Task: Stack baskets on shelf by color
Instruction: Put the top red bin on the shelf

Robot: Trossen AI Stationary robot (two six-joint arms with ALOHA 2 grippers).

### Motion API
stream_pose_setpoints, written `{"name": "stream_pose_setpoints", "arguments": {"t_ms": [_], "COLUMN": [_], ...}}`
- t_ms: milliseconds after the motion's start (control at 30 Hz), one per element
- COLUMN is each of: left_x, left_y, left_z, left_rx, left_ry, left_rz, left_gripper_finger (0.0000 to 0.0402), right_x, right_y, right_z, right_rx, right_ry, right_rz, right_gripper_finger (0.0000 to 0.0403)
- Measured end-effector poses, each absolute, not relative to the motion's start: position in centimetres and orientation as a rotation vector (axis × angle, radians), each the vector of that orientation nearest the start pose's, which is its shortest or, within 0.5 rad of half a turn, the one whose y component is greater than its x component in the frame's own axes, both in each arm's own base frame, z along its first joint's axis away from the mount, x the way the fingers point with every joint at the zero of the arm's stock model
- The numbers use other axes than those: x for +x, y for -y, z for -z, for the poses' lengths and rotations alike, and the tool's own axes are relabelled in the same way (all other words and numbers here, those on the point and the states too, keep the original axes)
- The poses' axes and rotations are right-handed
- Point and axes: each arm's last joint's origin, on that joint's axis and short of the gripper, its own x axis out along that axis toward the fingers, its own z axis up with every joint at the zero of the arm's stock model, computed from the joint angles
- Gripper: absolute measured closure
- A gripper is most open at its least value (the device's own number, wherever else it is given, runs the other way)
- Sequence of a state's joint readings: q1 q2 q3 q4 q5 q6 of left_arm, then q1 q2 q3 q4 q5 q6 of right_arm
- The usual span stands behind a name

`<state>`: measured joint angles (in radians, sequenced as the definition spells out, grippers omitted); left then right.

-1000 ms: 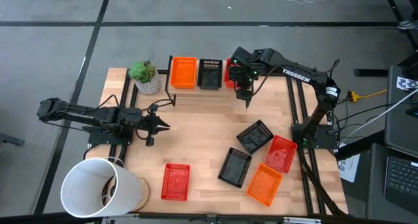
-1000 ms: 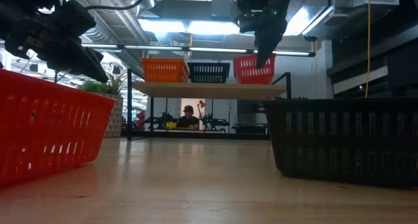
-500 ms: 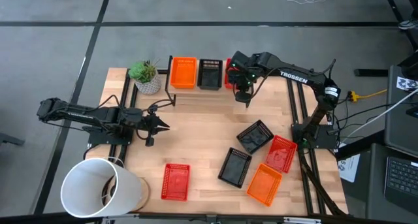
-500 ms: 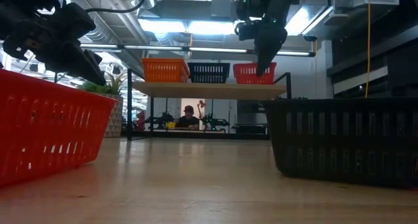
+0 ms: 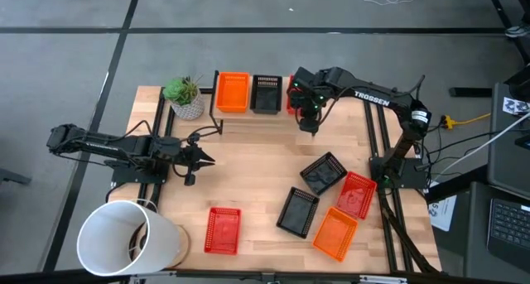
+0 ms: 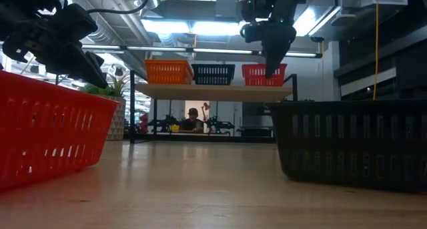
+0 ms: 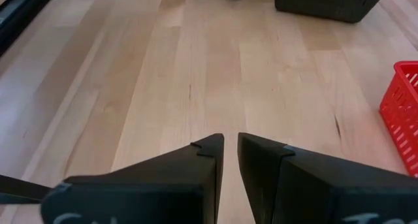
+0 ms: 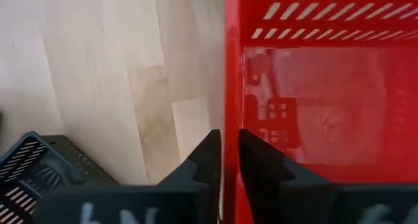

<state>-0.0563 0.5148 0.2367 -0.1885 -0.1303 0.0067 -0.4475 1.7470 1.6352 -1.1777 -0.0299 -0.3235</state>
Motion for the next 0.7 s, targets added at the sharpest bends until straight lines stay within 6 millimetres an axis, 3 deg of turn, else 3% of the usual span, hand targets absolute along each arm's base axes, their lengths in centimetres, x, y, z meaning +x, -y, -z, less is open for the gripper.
{"name": "stream_pose_setpoints", "arguments": {"t_ms": [200,433,700], "left_x": [12.8,12.8,12.8], "left_y": [0.3,0.3,0.3], "left_z": [-18.1,-18.1,-18.1], "left_rx": [0.052,0.053,0.051], "left_ry": [-0.465,-0.465,-0.465], "left_rz": [-0.081,-0.081,-0.083], "left_gripper_finger": [0.0364,0.0364,0.0364], "right_x": [31.0,31.0,31.3], "right_y": [14.8,14.8,14.6], "right_z": [-30.3,-30.6,-34.0], "right_rx": [0.026,0.004,0.005], "right_ry": [-1.295,-1.290,-1.201], "right_rz": [0.148,0.143,0.157], "right_gripper_finger": [0.0314,0.0308,0.0308]}}
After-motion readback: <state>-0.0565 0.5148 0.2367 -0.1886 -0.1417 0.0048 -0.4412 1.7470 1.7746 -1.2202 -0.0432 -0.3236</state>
